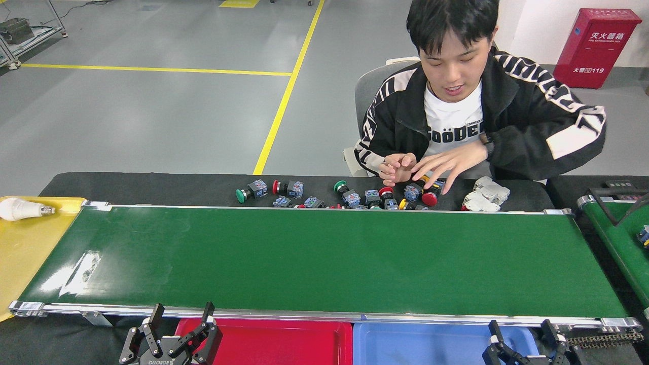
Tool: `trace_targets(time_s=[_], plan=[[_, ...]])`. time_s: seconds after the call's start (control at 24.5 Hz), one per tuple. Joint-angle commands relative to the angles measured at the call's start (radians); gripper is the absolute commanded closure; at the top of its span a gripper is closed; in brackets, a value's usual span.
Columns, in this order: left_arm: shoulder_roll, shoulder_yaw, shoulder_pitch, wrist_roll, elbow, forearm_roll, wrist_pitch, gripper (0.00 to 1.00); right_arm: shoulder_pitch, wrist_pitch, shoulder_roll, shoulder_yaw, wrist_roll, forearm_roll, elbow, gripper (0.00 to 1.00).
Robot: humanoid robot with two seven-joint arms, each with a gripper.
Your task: Pick switch part from conveyor to tray
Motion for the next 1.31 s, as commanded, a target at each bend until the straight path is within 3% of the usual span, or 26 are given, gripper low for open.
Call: trace_targets(time_s=[0.0, 0.29, 0.57, 1.02, 1.27], plan=[[0.005, 0.0, -0.005, 0.008, -0.014, -0.002, -0.003, 0.0, -0.003, 0.001, 0.003, -0.002, 0.001, -0.003, -0.014, 0.02], [-0.006, 0.005, -0.006, 0.016, -0.014, 0.0, -0.005, 0.0, -0.001, 0.006, 0.001, -0.003, 0.001, -0.002, -0.014, 0.02], [0.008, 0.014, 0.0, 0.215, -0.014, -0.002, -0.002, 0.0, -0.003, 0.006, 0.003, -0.003, -0.002, -0.003, -0.014, 0.02], [0.002, 0.017, 0.003, 0.198, -0.014, 0.0, -0.01, 0.0, -0.011, 0.005, 0.004, -0.002, -0.001, -0.003, -0.012, 0.02], [-0.003, 0.017, 0.003, 0.117, -0.014, 0.003, -0.011, 0.0, -0.012, 0.008, 0.013, -0.003, 0.008, -0.005, -0.014, 0.02]])
